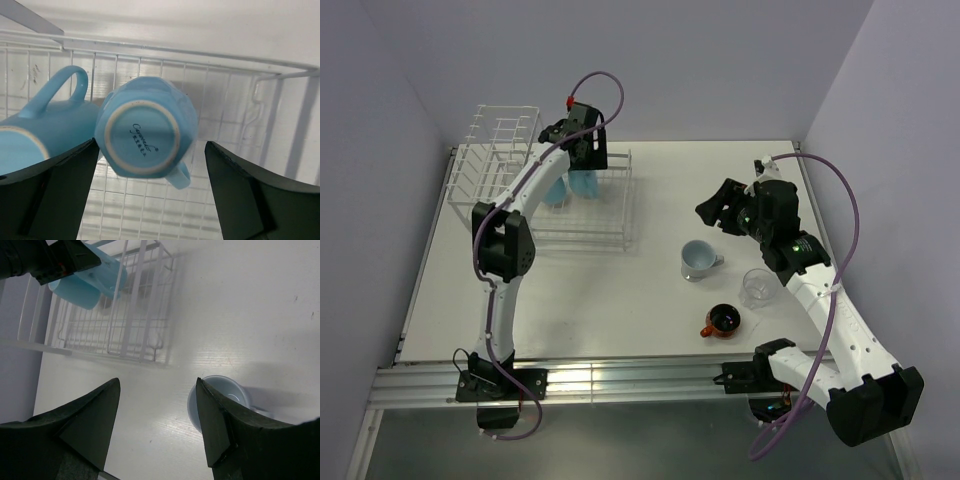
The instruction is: Load the cups into the dish rack
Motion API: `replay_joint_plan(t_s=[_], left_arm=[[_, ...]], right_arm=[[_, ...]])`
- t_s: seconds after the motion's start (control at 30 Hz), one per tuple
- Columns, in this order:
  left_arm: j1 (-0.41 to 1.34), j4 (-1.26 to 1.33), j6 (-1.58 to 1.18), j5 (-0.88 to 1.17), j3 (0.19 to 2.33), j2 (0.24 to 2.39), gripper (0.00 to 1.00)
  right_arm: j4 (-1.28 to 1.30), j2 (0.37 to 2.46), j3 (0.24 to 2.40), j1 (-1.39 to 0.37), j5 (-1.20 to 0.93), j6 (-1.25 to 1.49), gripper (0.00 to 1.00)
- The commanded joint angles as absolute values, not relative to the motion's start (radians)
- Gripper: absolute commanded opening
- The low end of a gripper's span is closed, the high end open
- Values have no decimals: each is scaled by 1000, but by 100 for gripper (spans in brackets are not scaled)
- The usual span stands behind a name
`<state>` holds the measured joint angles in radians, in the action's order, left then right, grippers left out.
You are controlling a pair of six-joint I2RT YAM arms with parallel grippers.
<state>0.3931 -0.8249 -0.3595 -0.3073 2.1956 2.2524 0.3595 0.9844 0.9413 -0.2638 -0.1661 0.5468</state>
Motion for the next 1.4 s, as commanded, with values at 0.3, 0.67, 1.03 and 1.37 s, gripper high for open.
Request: replay_joint_plan(t_s=[0.3,0.67,1.03,1.37], left_arm=[[425,-755,-324,-373,2220,2115,93],[472,-821,-356,-434,2231,1942,93],[610,-686,-456,-370,1716,1534,93],[646,-638,-492,-324,1525,1336,93]], right_arm=[[368,973,982,-261,-123,511,70],[486,948,1026,-276,-28,472,70],[577,1034,986,-595,288,491,66],[528,1201,962,-660,333,506,66]])
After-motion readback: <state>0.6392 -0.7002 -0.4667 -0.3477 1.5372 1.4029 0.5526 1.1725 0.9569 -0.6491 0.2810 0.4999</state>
